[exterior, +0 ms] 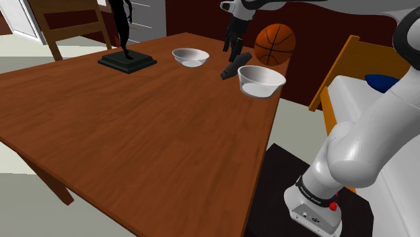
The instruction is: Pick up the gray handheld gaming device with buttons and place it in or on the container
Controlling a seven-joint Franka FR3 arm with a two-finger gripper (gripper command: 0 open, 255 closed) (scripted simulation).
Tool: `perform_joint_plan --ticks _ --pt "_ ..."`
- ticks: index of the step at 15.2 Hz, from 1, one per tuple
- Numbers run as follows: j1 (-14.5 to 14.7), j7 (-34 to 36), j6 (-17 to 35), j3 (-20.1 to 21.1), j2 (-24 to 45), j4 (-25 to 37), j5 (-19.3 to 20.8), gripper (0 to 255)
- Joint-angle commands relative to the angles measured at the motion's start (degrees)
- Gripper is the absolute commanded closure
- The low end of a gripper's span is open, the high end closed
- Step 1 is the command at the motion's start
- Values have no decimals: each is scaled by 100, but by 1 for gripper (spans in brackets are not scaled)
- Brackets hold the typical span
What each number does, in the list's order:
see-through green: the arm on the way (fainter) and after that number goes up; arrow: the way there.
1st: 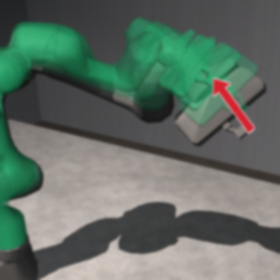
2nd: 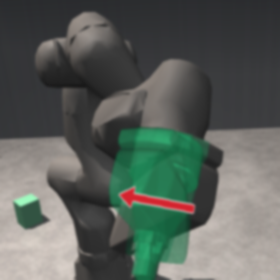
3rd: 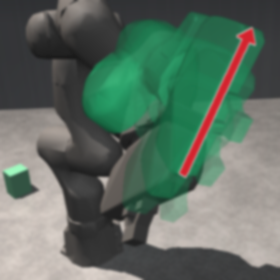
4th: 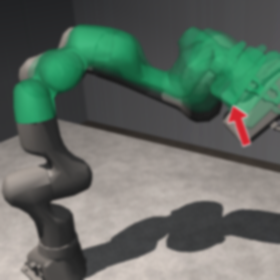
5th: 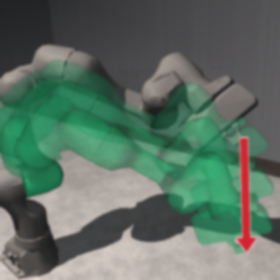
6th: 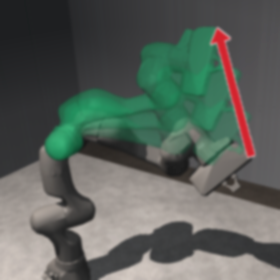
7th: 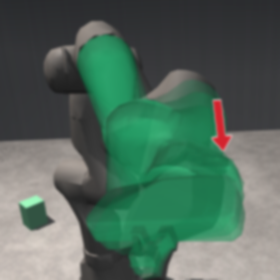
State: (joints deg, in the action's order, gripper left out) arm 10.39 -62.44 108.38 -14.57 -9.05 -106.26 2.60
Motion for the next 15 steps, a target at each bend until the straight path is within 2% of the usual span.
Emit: perform_joint_plan --ticks 1,3,4,13,14,15 --pt "0 0 4 0 0 -3 0 0" --pt "0 0 3 0 0 -3 0 0" --pt "0 0 3 0 0 -3 0 255" --pt "0 0 3 0 0 -3 0 255" --pt "0 0 3 0 0 -3 0 0" --pt "-2 67 507 57 -534 -613 165 0"
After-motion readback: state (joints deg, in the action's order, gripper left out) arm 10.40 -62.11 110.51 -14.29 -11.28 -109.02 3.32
